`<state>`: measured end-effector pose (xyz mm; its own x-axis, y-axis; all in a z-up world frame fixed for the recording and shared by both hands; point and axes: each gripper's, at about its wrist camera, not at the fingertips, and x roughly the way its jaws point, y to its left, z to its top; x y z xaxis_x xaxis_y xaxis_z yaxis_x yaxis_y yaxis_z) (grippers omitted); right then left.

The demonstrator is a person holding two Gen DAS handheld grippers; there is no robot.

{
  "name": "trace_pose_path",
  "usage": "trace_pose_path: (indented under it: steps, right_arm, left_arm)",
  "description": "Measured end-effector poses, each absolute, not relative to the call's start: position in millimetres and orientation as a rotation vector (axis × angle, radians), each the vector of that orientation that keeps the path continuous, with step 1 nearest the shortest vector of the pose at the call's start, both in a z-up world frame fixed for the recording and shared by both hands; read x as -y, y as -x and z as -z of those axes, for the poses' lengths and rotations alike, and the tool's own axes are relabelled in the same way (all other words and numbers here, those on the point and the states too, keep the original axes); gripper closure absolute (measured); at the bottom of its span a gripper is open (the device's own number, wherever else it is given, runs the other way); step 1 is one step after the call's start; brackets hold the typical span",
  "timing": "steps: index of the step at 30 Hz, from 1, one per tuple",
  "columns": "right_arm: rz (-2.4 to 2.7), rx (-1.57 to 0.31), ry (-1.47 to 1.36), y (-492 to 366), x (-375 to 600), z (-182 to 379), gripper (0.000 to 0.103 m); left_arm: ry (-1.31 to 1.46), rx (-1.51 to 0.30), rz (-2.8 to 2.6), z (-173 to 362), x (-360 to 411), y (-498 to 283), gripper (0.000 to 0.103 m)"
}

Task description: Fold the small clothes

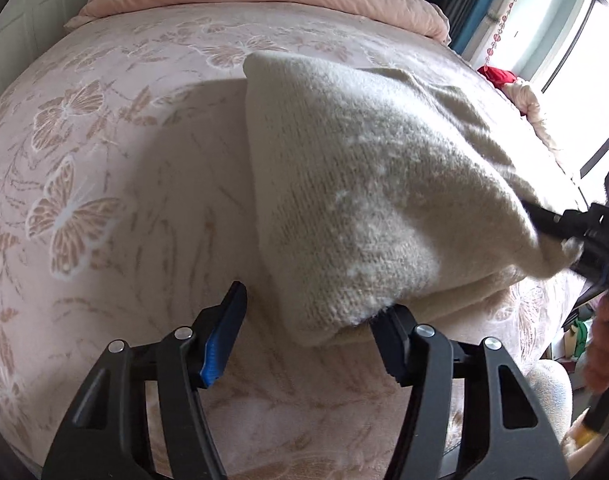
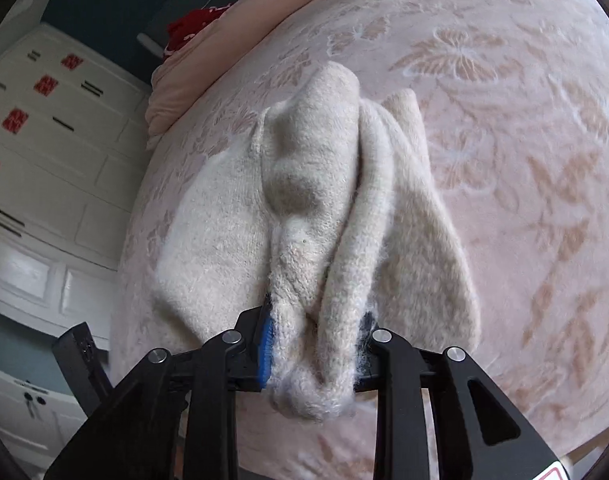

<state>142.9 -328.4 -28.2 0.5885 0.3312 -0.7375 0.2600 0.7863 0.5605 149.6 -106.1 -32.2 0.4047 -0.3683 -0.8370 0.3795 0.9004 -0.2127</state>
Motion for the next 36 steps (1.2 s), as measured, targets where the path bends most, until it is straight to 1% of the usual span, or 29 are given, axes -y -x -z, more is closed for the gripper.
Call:
trace_pose_path:
  steps: [2,3,5,7,8,9,10,11,13,15,16,17,18,19,22,24,25,26,27,28,29,30,31,32,34,35,36]
  right_arm:
    - [-0.043,-0.883,-0.682,-135,338,6,0.081]
    - [-0.036,-0.857,-0.685,-132,345,-1,0.081]
    - [-0.024,-0.875,-0.699,-134,355,6,0.080]
    - [-0.028,-0.995,-0.706,-144,359,41,0.077]
    - [-0.023,-1.022,-0.729,-144,357,53,0.076]
    - [-0.028,-1.010,-0.770,-139,357,58,0.075]
    - [-0.039,-0.974,-0.801,-132,356,54,0.068]
    - [-0.040,-0.948,-0.807,-126,355,48,0.063]
    - [-0.033,-0.909,-0.798,-116,350,36,0.056]
    - [-0.044,-0.901,-0.791,-112,346,33,0.055]
    - [-0.042,-0.917,-0.783,-113,343,36,0.063]
    - [-0.040,-0.935,-0.766,-114,340,40,0.083]
    - [-0.035,-0.951,-0.751,-116,339,42,0.083]
    - [-0.022,-0.946,-0.740,-115,336,41,0.084]
    - [-0.001,-0.861,-0.716,-108,347,18,0.086]
    - [0.008,-0.847,-0.711,-107,355,15,0.086]
    - [0.008,-0.869,-0.707,-109,358,22,0.082]
    - [0.008,-0.934,-0.692,-115,358,35,0.077]
    - [0.019,-0.983,-0.689,-118,357,45,0.075]
    - [0.033,-0.989,-0.707,-117,358,48,0.072]
    - [0.031,-0.943,-0.736,-112,360,39,0.068]
    - [0.038,-0.902,-0.731,-110,360,30,0.068]
    - [0.053,-0.858,-0.711,-109,358,18,0.064]
    - [0.069,-0.827,-0.671,-112,356,5,0.063]
    - [0.073,-0.816,-0.612,-124,352,-10,0.063]
    - [0.064,-0.817,-0.593,-134,350,-15,0.059]
    - [0.066,-0.813,-0.583,-144,348,-19,0.058]
  left_arm:
    - [-0.026,-1.052,0.484,31,106,-149,0.073]
    - [-0.028,-1.052,0.482,30,105,-149,0.075]
    - [-0.008,-1.053,0.485,30,101,-149,0.075]
    - [0.023,-1.057,0.474,31,96,-151,0.075]
    - [0.034,-1.055,0.468,31,94,-150,0.075]
    - [0.044,-1.054,0.466,31,93,-150,0.075]
    - [0.050,-1.051,0.463,30,92,-148,0.075]
    - [0.047,-1.050,0.455,29,91,-147,0.071]
    - [0.038,-1.043,0.446,28,91,-146,0.068]
    - [0.026,-1.033,0.456,27,94,-146,0.069]
    - [0.016,-1.029,0.455,27,96,-146,0.070]
    - [0.007,-1.029,0.456,27,99,-146,0.079]
    - [0.006,-1.042,0.471,27,102,-146,0.084]
    - [0.001,-1.047,0.469,26,104,-146,0.086]
    - [-0.048,-1.039,0.451,19,111,-143,0.086]
    - [-0.067,-1.046,0.452,17,116,-141,0.086]
    - [-0.077,-1.048,0.448,17,117,-141,0.086]
    - [-0.090,-1.050,0.438,18,119,-141,0.086]
    - [-0.094,-1.056,0.429,19,120,-142,0.086]
    - [-0.093,-1.063,0.428,20,120,-142,0.086]
    - [-0.095,-1.063,0.424,20,119,-142,0.086]
    - [-0.099,-1.065,0.422,21,119,-142,0.086]
    - [-0.098,-1.069,0.422,21,118,-142,0.086]
    - [-0.098,-1.071,0.421,22,118,-142,0.086]
    - [-0.101,-1.074,0.419,22,119,-142,0.086]
    - [-0.098,-1.076,0.416,22,119,-142,0.086]
    - [-0.093,-1.079,0.415,22,118,-143,0.086]
